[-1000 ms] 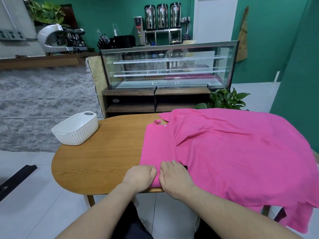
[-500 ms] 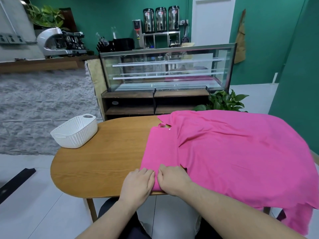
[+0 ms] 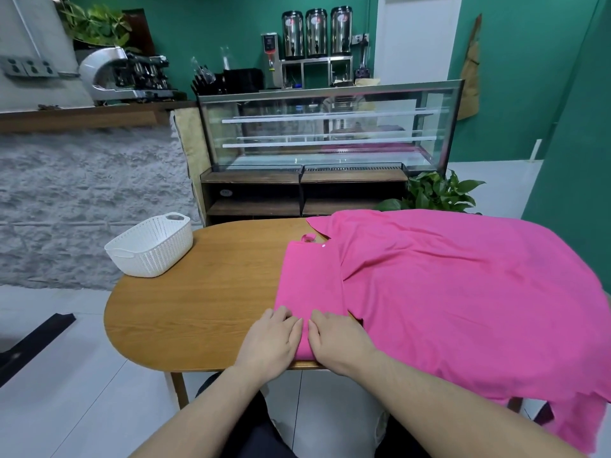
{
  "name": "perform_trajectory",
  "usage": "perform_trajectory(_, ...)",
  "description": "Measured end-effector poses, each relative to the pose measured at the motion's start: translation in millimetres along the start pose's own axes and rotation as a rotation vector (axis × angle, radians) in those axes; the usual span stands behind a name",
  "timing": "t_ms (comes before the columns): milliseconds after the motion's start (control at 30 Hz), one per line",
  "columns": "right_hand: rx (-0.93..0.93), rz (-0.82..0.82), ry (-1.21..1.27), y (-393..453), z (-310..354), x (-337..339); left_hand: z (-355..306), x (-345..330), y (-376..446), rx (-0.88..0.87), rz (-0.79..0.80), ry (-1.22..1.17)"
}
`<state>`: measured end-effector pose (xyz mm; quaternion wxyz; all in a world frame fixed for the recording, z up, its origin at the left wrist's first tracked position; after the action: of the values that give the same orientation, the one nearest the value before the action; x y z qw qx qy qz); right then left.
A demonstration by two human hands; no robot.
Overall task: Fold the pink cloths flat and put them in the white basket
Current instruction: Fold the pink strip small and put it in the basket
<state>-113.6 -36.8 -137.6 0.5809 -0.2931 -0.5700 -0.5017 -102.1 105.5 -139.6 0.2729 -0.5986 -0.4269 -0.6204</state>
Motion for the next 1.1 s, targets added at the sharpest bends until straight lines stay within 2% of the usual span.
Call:
perform_trajectory(133,-0.062,0.064,0.106,5,-3,1,4,-5,-16,0.030,-0.145,-0.134)
perform_trajectory(200,-0.066,0.104,0.101,6,-3,3,4,0,-15,0.073,-0.136,-0.161)
perform_trajectory(267,-0.065,0.090,0.091,4,-2,6,3,6,-8,0.077,-0.064,-0.159)
perform_trajectory(367,-0.015,-0.075,-0.149,-3,3,6,1,10,-2,0.081,0.040,-0.147)
perform_trajectory(433,-0.027,-0.129,-0.260,-5,5,4,-2,10,2,0.130,0.102,-0.143)
perform_trajectory(533,-0.023,-0.162,-0.259,-5,4,3,-3,14,12,0.251,0.236,-0.131)
perform_trajectory(600,-0.001,-0.143,-0.216,-4,1,2,-4,16,16,0.289,0.270,-0.126)
perform_trajectory(700,0.028,-0.041,-0.127,1,2,3,-6,16,9,0.260,0.179,-0.104)
perform_trajectory(767,0.044,-0.029,-0.116,1,3,2,-6,15,-1,0.173,-0.017,-0.063)
perform_trajectory(867,0.005,-0.001,-0.072,2,3,2,-3,4,-13,0.086,-0.151,-0.066)
perform_trajectory(1000,-0.049,0.068,-0.011,2,2,6,-2,6,-14,0.050,-0.120,-0.117)
perform_trajectory(1100,-0.054,-0.019,-0.061,-1,4,10,-4,9,-4,0.102,0.022,-0.157)
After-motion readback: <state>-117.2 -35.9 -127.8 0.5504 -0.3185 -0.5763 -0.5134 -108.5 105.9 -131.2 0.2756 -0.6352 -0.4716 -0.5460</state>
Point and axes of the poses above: each hand's wrist, its own y-axis towards the middle knuckle, its own x-axis out of the back of the hand, z = x × y, the point moved 4 cm from there along y, towards the middle knuckle, and after that the axes turned 6 degrees about z, right-handed, at the moved point
